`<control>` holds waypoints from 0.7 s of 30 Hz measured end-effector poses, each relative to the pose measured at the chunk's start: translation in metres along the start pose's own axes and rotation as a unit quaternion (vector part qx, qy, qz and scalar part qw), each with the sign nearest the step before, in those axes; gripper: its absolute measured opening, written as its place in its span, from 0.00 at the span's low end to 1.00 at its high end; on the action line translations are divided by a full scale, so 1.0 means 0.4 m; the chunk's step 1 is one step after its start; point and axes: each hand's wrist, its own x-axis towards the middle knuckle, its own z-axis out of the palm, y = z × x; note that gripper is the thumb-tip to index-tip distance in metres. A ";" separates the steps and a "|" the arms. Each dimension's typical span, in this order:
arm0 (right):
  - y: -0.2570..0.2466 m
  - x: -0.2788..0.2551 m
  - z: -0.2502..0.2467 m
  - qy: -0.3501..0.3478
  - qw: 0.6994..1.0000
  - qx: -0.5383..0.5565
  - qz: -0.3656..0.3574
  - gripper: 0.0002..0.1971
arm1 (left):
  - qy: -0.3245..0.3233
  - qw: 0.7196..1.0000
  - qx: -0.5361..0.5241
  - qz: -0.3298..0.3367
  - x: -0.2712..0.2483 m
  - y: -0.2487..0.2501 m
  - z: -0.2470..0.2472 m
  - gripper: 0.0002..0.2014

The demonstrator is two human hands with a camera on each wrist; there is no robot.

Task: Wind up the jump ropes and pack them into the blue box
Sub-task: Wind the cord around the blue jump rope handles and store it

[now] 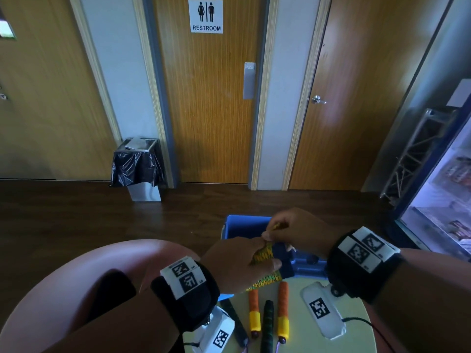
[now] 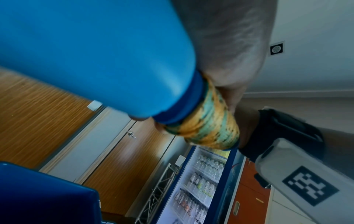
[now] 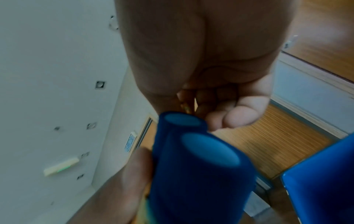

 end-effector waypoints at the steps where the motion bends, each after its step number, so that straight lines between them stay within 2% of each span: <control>1: 0.011 -0.002 0.001 -0.006 0.998 0.055 0.027 0.09 | 0.010 1.000 -0.002 0.011 -0.002 0.002 0.002 0.26; 4: 0.054 -0.013 0.013 -0.048 0.972 0.217 0.069 0.02 | 0.044 0.998 0.004 0.044 -0.002 0.010 0.013 0.27; 6: 0.078 -0.024 0.016 -0.073 0.946 0.309 0.062 0.03 | 0.062 0.996 -0.014 0.065 0.002 0.022 0.023 0.22; 9: 0.096 -0.053 0.008 -0.067 0.907 0.411 0.067 0.02 | 0.091 0.989 -0.082 0.081 0.013 0.047 0.047 0.14; 12: 0.119 -0.078 -0.010 -0.063 0.887 0.452 0.062 0.10 | 0.131 0.980 -0.133 0.075 0.034 0.079 0.067 0.17; 17: 0.182 -0.103 -0.073 -0.077 0.886 0.446 0.099 0.23 | 0.159 0.975 -0.140 0.071 0.088 0.157 0.097 0.19; 18: 0.196 -0.111 -0.093 -0.081 0.883 0.451 0.103 0.20 | 0.162 0.975 -0.137 0.072 0.101 0.178 0.107 0.19; 20: 0.221 -0.137 -0.137 -0.079 0.883 0.451 0.101 0.06 | 0.163 0.974 -0.142 0.070 0.132 0.222 0.130 0.19; 21: 0.234 -0.152 -0.160 -0.072 0.889 0.443 0.093 0.03 | 0.163 0.973 -0.149 0.066 0.149 0.243 0.144 0.19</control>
